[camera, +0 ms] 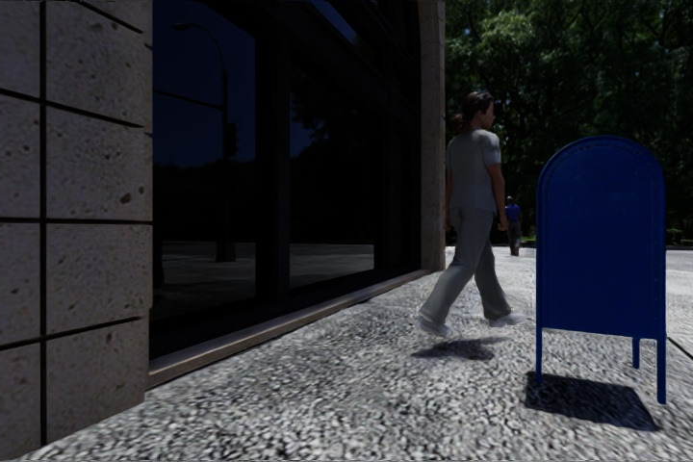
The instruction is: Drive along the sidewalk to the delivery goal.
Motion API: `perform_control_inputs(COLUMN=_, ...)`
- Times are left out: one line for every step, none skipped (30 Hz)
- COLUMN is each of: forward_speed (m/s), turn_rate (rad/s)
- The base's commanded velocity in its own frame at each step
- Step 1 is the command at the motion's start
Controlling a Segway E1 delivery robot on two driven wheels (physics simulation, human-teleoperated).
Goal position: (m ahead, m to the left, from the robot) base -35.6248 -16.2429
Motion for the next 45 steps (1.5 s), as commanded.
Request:
perform_control_inputs(forward_speed=0.70, turn_rate=0.32)
perform_control_inputs(forward_speed=0.70, turn_rate=0.33)
perform_control_inputs(forward_speed=0.70, turn_rate=0.34)
perform_control_inputs(forward_speed=0.70, turn_rate=0.34)
perform_control_inputs(forward_speed=0.70, turn_rate=0.34)
perform_control_inputs(forward_speed=0.70, turn_rate=0.34)
perform_control_inputs(forward_speed=0.70, turn_rate=0.34)
perform_control_inputs(forward_speed=0.70, turn_rate=0.34)
perform_control_inputs(forward_speed=0.70, turn_rate=0.29)
perform_control_inputs(forward_speed=0.70, turn_rate=0.16)
perform_control_inputs(forward_speed=0.70, turn_rate=0.16)
perform_control_inputs(forward_speed=0.71, turn_rate=0.00)
perform_control_inputs(forward_speed=0.74, turn_rate=0.00)
perform_control_inputs(forward_speed=0.74, turn_rate=0.00)
perform_control_inputs(forward_speed=0.76, turn_rate=0.00)
perform_control_inputs(forward_speed=0.76, turn_rate=0.00)
perform_control_inputs(forward_speed=0.79, turn_rate=0.00)
perform_control_inputs(forward_speed=0.85, turn_rate=0.00)
perform_control_inputs(forward_speed=0.96, turn_rate=0.00)
perform_control_inputs(forward_speed=1.07, turn_rate=0.00)
perform_control_inputs(forward_speed=1.20, turn_rate=0.00)
perform_control_inputs(forward_speed=1.20, turn_rate=0.00)
perform_control_inputs(forward_speed=1.30, turn_rate=0.00)
perform_control_inputs(forward_speed=1.34, turn_rate=0.00)
perform_control_inputs(forward_speed=1.35, turn_rate=0.00)
perform_control_inputs(forward_speed=1.35, turn_rate=0.00)
perform_control_inputs(forward_speed=1.35, turn_rate=0.00)
perform_control_inputs(forward_speed=1.35, turn_rate=0.00)
perform_control_inputs(forward_speed=1.35, turn_rate=0.00)
perform_control_inputs(forward_speed=1.35, turn_rate=0.00)
perform_control_inputs(forward_speed=1.35, turn_rate=0.00)
perform_control_inputs(forward_speed=1.35, turn_rate=0.00)
perform_control_inputs(forward_speed=1.27, turn_rate=-0.14)
perform_control_inputs(forward_speed=1.21, turn_rate=-0.23)
perform_control_inputs(forward_speed=1.20, turn_rate=-0.26)
perform_control_inputs(forward_speed=1.20, turn_rate=-0.28)
perform_control_inputs(forward_speed=1.20, turn_rate=-0.28)
perform_control_inputs(forward_speed=1.20, turn_rate=-0.45)
perform_control_inputs(forward_speed=1.17, turn_rate=-0.61)
perform_control_inputs(forward_speed=1.12, turn_rate=-0.66)
perform_control_inputs(forward_speed=1.09, turn_rate=-0.68)
perform_control_inputs(forward_speed=1.05, turn_rate=-0.68)
perform_control_inputs(forward_speed=1.05, turn_rate=-0.68)
perform_control_inputs(forward_speed=0.98, turn_rate=-0.68)
perform_control_inputs(forward_speed=0.95, turn_rate=-0.68)
